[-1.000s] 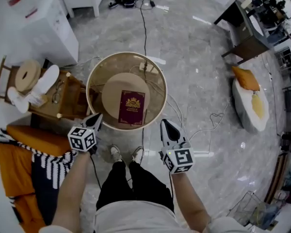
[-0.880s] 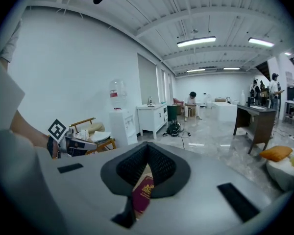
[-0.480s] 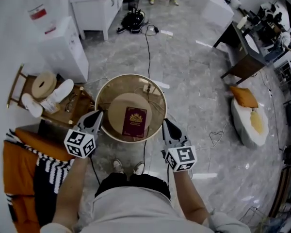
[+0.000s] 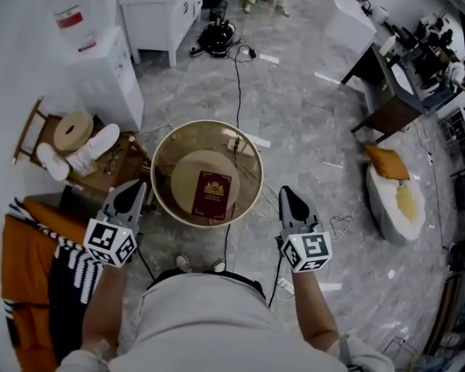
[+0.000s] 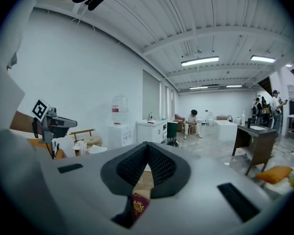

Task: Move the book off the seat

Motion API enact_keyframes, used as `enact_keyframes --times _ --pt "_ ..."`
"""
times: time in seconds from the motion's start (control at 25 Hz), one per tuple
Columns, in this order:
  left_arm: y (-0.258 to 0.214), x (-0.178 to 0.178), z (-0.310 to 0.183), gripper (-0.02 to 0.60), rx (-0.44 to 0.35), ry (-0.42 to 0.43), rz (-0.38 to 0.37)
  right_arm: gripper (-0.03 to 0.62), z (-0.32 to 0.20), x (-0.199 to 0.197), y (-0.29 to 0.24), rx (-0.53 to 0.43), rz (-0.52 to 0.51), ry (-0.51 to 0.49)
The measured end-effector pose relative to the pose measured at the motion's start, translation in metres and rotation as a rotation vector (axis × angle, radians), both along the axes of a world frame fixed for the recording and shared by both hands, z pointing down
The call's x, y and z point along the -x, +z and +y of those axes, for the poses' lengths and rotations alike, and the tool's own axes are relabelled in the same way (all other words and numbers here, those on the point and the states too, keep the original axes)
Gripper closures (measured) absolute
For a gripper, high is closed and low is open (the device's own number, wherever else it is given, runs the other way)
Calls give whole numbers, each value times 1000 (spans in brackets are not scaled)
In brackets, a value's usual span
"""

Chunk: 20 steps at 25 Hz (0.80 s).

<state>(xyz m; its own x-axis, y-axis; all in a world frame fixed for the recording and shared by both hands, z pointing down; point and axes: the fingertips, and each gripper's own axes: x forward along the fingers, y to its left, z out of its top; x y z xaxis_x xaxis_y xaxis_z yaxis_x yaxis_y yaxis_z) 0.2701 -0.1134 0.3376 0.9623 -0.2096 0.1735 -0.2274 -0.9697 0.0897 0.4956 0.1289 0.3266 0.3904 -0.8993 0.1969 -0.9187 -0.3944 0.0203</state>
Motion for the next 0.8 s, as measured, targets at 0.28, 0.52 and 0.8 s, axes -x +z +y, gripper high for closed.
enact_keyframes --times 0.28,0.52,0.8 --pt "-33 35 8 565 -73 -125 81 572 36 0 -14 -21 14 82" --pt "-42 55 14 565 -109 -175 101 572 54 -2 -33 -57 49 167" --pt "-46 44 4 565 -62 -187 161 572 44 0 -42 -85 46 197"
